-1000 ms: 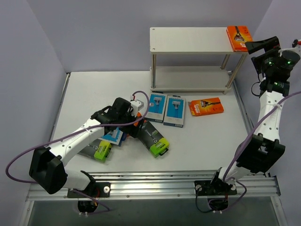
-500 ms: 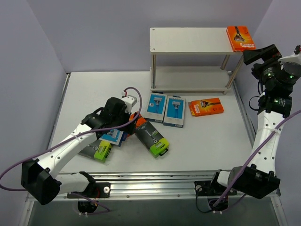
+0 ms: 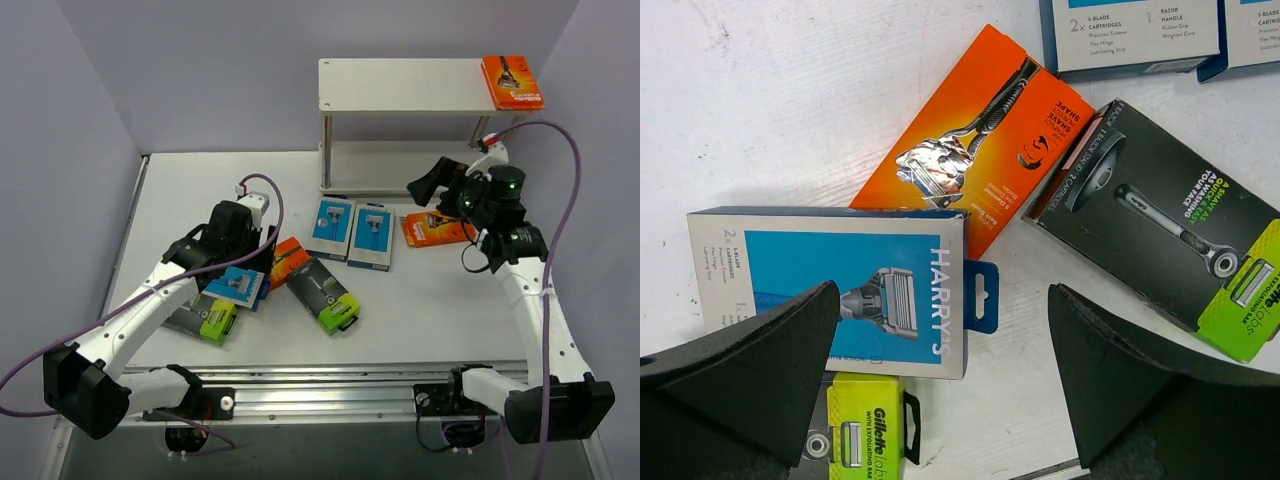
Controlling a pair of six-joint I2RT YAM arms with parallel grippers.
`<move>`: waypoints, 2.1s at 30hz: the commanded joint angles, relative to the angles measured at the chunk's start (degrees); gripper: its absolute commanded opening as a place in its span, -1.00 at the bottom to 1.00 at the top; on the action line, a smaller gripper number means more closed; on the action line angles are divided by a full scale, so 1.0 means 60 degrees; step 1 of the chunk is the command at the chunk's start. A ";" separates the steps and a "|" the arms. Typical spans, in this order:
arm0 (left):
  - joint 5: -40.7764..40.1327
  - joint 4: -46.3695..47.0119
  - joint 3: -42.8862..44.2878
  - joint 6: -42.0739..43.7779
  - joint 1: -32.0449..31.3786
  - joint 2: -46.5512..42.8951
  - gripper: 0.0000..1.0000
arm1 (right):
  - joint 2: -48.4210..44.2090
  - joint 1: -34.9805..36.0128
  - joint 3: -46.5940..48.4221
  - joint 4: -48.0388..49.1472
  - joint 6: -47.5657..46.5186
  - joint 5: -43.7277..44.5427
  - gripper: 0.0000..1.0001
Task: Place and organize the shaving razors onto the shelf
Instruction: Place the shaving razor onto shelf, then grab a shaving razor with the right arm
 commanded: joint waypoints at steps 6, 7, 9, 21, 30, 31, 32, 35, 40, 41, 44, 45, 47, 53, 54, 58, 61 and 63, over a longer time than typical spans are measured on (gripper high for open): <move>-0.0189 0.0570 -0.0138 0.0263 0.0051 -0.0317 0.88 | -0.0589 0.0911 -0.1509 -0.0724 -0.1188 0.1788 0.56; -0.0233 0.0571 -0.0167 0.0264 0.0051 -0.0332 0.88 | -0.0618 0.0926 -0.1742 -0.0769 -0.1160 0.2082 0.51; -0.0233 0.0585 -0.0153 0.0307 0.0051 -0.0332 0.88 | -0.0662 0.0926 -0.1992 -0.0741 -0.1174 0.2566 0.45; -0.0248 0.0863 -0.0357 0.0410 0.0036 -0.0595 0.89 | 0.0639 0.1028 -0.3897 0.1032 -0.0721 0.3608 0.43; -0.0072 0.0805 -0.0197 0.0395 0.0051 -0.0362 0.93 | 0.1826 0.1468 -0.3649 0.1896 -0.0822 0.4677 0.41; -0.0043 0.0776 -0.0182 0.0395 0.0065 -0.0347 0.93 | 0.1929 0.1540 -0.3562 0.1911 -0.0881 0.4706 0.41; -0.0028 0.0776 -0.0182 0.0395 0.0051 -0.0317 0.93 | 0.2032 0.1599 -0.3517 0.1911 -0.0896 0.4808 0.41; 0.0089 0.0761 -0.0138 0.0381 0.0051 -0.0273 0.92 | 0.2543 0.1775 -0.3327 0.2028 -0.1013 0.5086 0.37; 0.0353 0.0761 -0.0123 0.0381 0.0051 -0.0288 0.92 | 0.3321 0.1834 -0.2859 0.2131 -0.1262 0.5234 0.03; 0.0367 0.0747 -0.0123 0.0381 0.0051 -0.0273 0.92 | 0.3554 0.1863 -0.2655 0.2116 -0.1364 0.5248 -0.01; 0.0499 0.0761 -0.0123 0.0381 0.0051 -0.0258 0.92 | 0.3979 0.1951 -0.2186 0.2014 -0.1598 0.5481 -0.04; 0.0557 0.0761 -0.0123 0.0381 0.0051 -0.0244 0.92 | 0.4068 0.1980 -0.2068 0.1956 -0.1657 0.5483 -0.04; 0.0645 0.0761 -0.0079 0.0381 0.0051 -0.0200 0.92 | 0.4345 0.1995 -0.1732 0.1868 -0.1803 0.5644 -0.04; 0.0880 0.0747 -0.0035 0.0381 0.0065 -0.0229 0.91 | 0.5195 0.2010 -0.1071 0.1735 -0.2053 0.5659 -0.16; 0.0909 0.0776 -0.0050 0.0395 0.0065 -0.0244 0.92 | 0.5269 0.2010 -0.0969 0.1735 -0.2082 0.5659 -0.17; 0.1041 0.0820 -0.0079 0.0395 0.0065 -0.0332 0.92 | 0.5548 0.2025 -0.0691 0.1677 -0.2214 0.5732 -0.24; 0.1158 0.0820 -0.0050 0.0395 0.0065 -0.0273 0.92 | 0.5797 0.2097 -0.0471 0.1575 -0.2375 0.5688 -0.25; 0.1231 0.0791 -0.0035 0.0395 0.0065 -0.0258 0.92 | 0.6016 0.2156 -0.0397 0.1516 -0.2434 0.5746 -0.26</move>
